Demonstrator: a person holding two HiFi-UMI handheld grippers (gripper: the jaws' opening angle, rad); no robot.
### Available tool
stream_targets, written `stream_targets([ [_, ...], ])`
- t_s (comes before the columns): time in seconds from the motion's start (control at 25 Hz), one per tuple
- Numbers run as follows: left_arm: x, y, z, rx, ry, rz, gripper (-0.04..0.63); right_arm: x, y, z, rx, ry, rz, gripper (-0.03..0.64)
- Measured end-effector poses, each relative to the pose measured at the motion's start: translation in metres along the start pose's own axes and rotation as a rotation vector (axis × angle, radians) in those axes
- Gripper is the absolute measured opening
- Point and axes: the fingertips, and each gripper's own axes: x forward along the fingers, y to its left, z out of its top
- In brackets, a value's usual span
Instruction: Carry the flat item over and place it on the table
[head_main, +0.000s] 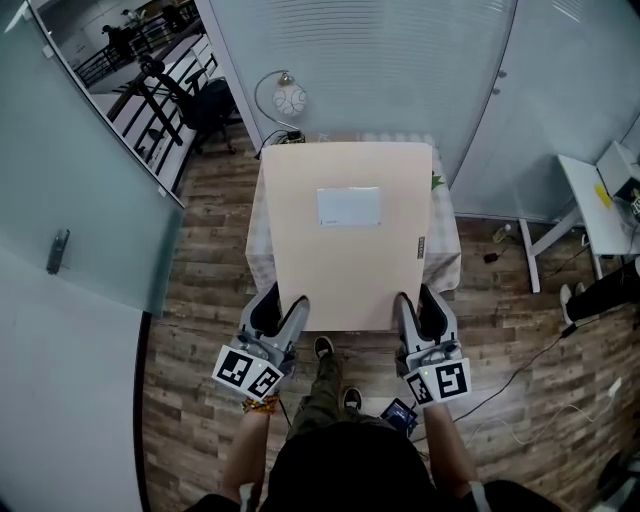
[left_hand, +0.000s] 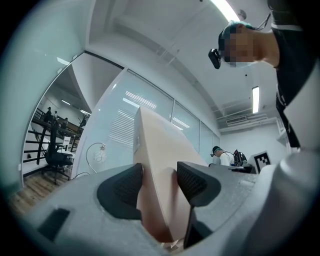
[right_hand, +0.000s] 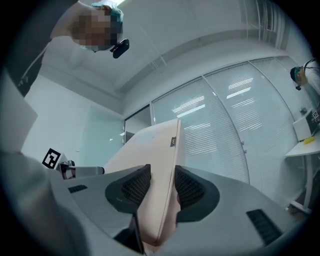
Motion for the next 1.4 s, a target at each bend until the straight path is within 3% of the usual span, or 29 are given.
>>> stream_targets([
  [0.64, 0.141, 0.131, -0.003, -0.081, -0.031, -0.068, 0.225, 0.164, -0.058, -0.022, -0.023, 0.031, -0.113, 0.138],
  [0.88, 0.191, 0.156, -0.004, -0.107, -0.026, -0.100, 0.225, 0.202, -0.088, -0.023, -0.019, 0.015, -0.142, 0.138],
  [1.4, 0.261, 0.189, 0.002, -0.053, -0.040, 0.023, 0.225, 0.280, -0.149, -0.035, 0.070, 0.019, -0.027, 0.138],
])
